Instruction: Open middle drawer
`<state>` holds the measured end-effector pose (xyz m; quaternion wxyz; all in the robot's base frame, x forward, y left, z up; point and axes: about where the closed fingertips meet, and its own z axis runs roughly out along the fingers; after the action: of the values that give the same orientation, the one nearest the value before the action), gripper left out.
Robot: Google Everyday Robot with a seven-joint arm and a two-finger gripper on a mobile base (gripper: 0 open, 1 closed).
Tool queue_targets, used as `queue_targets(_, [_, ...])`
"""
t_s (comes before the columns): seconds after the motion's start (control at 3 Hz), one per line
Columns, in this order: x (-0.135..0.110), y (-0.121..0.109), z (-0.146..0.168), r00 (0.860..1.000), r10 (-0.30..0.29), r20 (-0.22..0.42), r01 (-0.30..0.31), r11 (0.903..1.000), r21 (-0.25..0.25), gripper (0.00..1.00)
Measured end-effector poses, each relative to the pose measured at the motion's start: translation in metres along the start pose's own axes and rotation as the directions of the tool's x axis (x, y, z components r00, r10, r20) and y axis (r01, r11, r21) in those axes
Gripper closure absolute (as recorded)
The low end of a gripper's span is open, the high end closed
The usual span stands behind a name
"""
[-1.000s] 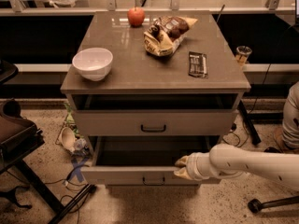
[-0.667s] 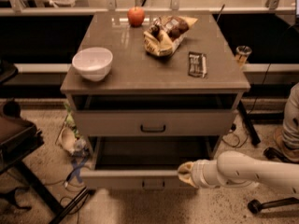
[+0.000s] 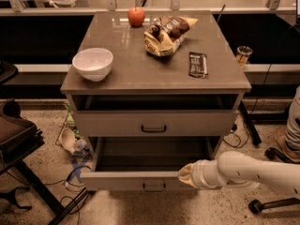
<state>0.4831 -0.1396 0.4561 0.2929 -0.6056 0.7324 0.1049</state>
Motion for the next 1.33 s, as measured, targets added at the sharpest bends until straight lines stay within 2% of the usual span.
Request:
queue_targets(0.33, [-0.0006, 0.0007, 0.0009, 1.0, -0.001, 0.001, 0.001, 1.0, -0.002, 0.88])
queue_targets(0.67, [-0.0012, 0.0011, 0.0013, 1.0, -0.001, 0.001, 0.001, 1.0, -0.004, 0.65])
queue_targets(1.0, [-0.0017, 0.0014, 0.0014, 1.0, -0.001, 0.002, 0.001, 1.0, -0.005, 0.34])
queue_targets(1.33, [-0.0023, 0.0021, 0.0023, 1.0, -0.002, 0.003, 0.002, 1.0, -0.007, 0.11])
